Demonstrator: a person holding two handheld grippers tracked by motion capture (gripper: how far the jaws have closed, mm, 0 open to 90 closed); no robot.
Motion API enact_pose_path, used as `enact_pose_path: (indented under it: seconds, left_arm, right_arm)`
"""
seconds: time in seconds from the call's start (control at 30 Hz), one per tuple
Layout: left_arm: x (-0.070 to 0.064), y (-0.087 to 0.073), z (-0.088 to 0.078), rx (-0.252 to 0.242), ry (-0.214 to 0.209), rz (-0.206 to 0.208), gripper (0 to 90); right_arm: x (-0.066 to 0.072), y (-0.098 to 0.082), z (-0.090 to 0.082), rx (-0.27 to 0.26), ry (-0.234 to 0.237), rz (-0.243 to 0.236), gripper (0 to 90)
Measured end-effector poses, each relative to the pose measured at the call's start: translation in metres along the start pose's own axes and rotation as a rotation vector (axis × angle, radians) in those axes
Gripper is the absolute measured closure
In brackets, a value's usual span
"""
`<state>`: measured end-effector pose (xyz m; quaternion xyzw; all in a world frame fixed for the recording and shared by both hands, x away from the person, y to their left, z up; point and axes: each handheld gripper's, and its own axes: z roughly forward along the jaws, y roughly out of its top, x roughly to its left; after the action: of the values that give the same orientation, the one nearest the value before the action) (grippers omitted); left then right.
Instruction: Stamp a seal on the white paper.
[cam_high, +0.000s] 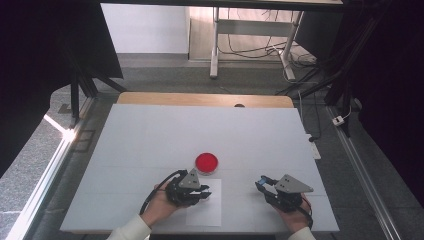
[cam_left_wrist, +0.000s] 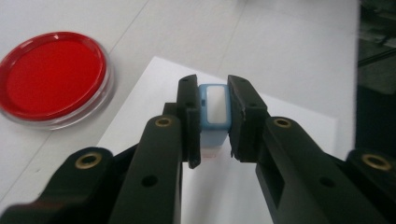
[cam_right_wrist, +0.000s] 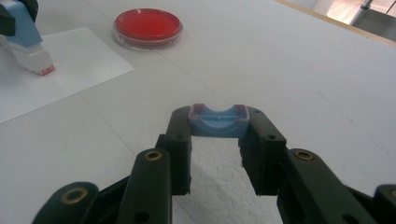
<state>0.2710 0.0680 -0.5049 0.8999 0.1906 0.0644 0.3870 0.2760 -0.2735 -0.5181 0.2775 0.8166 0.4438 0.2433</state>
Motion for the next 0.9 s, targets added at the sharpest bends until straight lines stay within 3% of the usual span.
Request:
enact_pose_path:
  seconds: [0.2, 0.9]
  left_arm:
    - [-0.001, 0.004, -0.006, -0.063, 0.006, -0.017, 75.4]
    - [0.007, 0.011, -0.035, -0.144, 0.05, -0.079, 74.8]
  right_arm:
    - [-0.001, 0.0, 0.0, 0.003, -0.002, -0.002, 64.6]
    - [0.0, 0.0, 0.001, 0.005, -0.001, -0.001, 64.6]
